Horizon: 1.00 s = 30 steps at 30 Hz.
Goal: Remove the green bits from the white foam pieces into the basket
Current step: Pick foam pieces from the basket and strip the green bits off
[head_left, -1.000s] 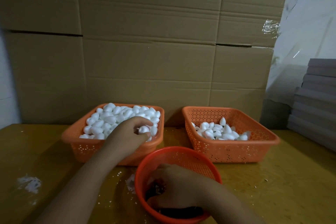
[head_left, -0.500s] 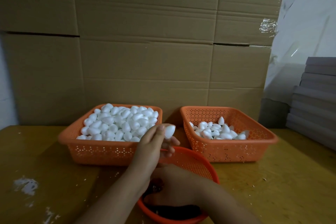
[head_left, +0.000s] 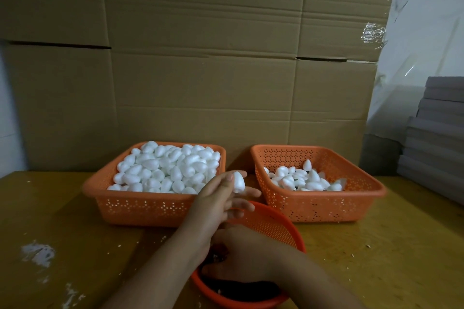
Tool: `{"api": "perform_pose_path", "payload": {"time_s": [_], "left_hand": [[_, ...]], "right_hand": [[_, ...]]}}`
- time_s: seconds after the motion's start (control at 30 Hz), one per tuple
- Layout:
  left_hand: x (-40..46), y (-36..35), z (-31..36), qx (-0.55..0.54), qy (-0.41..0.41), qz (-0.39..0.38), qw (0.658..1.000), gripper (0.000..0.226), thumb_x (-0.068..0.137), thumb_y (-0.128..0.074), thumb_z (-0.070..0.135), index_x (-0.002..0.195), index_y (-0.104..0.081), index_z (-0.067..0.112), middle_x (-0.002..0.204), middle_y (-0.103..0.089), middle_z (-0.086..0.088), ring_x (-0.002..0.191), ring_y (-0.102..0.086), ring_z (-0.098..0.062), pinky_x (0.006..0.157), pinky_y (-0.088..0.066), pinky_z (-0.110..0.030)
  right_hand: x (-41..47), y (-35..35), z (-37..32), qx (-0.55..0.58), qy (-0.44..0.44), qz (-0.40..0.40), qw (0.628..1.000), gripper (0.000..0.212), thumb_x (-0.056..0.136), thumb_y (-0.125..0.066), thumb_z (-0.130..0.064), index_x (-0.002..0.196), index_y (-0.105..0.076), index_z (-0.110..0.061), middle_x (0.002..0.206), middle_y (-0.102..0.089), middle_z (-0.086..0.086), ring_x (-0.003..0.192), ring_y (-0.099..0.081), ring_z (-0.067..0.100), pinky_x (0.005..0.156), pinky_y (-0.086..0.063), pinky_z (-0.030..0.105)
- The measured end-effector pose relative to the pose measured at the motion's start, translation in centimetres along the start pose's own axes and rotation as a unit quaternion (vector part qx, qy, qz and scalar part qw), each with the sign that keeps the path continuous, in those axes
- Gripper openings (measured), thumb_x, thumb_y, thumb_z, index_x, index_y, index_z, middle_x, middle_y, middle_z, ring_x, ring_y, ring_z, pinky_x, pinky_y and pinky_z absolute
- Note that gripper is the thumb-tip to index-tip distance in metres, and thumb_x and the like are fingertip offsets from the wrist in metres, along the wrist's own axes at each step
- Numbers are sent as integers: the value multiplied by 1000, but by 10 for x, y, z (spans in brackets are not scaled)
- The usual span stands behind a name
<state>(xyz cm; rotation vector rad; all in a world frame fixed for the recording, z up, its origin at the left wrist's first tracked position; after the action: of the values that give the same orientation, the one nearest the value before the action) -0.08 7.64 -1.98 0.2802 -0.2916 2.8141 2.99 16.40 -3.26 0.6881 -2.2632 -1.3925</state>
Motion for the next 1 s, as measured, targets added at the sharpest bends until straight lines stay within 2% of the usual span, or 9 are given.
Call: {"api": "perform_pose_path", "payload": {"time_s": [0.13, 0.27, 0.33, 0.43, 0.6, 0.67, 0.77, 0.87, 1.0], "left_hand": [[3, 1, -2, -5, 7, -9, 1000, 22, 102, -44, 35, 108, -53, 16, 94, -77, -7, 71, -71, -14, 58, -52, -19], [3, 2, -3, -6, 13, 8, 1000, 48, 81, -54, 57, 103, -53, 15, 91, -77, -7, 72, -72, -16, 59, -53, -20], [5, 4, -4, -5, 14, 22, 1000, 55, 72, -57, 65, 96, -59, 16, 83, -75, -4, 64, -67, -13, 57, -52, -22], [7, 6, -3, -3, 10, 30, 1000, 52, 68, -61, 73, 79, -62, 22, 69, -62, 1, 53, -51, -8, 52, -45, -23], [8, 10, -5, -76, 16, 33, 996, 37, 72, -69, 53, 79, -57, 18, 62, -47, 5, 49, -37, -7, 48, -40, -22], [7, 9, -5, -74, 9, 32, 997, 31, 75, -69, 46, 82, -61, 17, 65, -52, 4, 51, -42, -7, 49, -41, -22], [5, 8, -5, -68, 2, 24, 997, 23, 86, -65, 32, 99, -63, 14, 77, -69, 1, 59, -57, -9, 53, -47, -22], [4, 6, -4, -69, 0, 20, 997, 30, 85, -67, 23, 112, -59, 12, 96, -75, -7, 71, -66, -12, 57, -51, -23], [3, 6, -5, -31, -29, 3, 999, 41, 83, -69, 23, 122, -59, 33, 100, -75, -2, 77, -67, -12, 62, -52, -23]], "right_hand": [[1, -2, 0, -9, -1, 1, 1000, 35, 91, -63, -24, 125, -63, -13, 133, -58, 7, 122, -51, 20, 104, -42, 39], [1, -3, 0, -9, -1, 4, 1000, 33, 90, -64, -24, 122, -64, -12, 129, -60, 7, 119, -52, 20, 103, -43, 39], [1, -2, 0, -1, 1, 7, 1000, 31, 89, -65, -22, 118, -66, -11, 125, -62, 7, 116, -54, 20, 101, -44, 38], [1, -1, 0, 5, 1, 5, 1000, 29, 88, -65, -21, 115, -67, -12, 125, -61, 6, 116, -54, 20, 101, -44, 39], [1, -2, 0, 4, -12, 1, 1000, 28, 89, -64, -23, 115, -65, -12, 125, -58, 9, 113, -54, 22, 98, -46, 41], [0, -2, 1, 2, -12, 0, 1000, 28, 90, -64, -23, 115, -65, -12, 126, -57, 9, 114, -54, 22, 99, -45, 41], [1, -1, 1, -5, -11, 6, 1000, 30, 89, -65, -24, 117, -66, -13, 129, -56, 8, 117, -52, 21, 100, -44, 40], [1, -3, 1, -13, -10, 6, 1000, 31, 89, -64, -24, 118, -65, -14, 131, -56, 8, 118, -52, 22, 101, -44, 40], [2, -4, 2, -16, -7, 8, 1000, 34, 90, -64, -25, 122, -64, -14, 133, -55, 6, 121, -51, 21, 103, -43, 41]]}}
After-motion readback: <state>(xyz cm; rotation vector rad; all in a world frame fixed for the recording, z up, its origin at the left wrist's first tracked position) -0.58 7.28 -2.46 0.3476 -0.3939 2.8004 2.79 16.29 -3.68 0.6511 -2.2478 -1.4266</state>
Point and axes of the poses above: each hand's wrist, its own x-axis towards the middle knuckle, its own y-axis out of the back of the hand, z = x × y, the point moved 2 cm from there along x, towards the middle knuckle
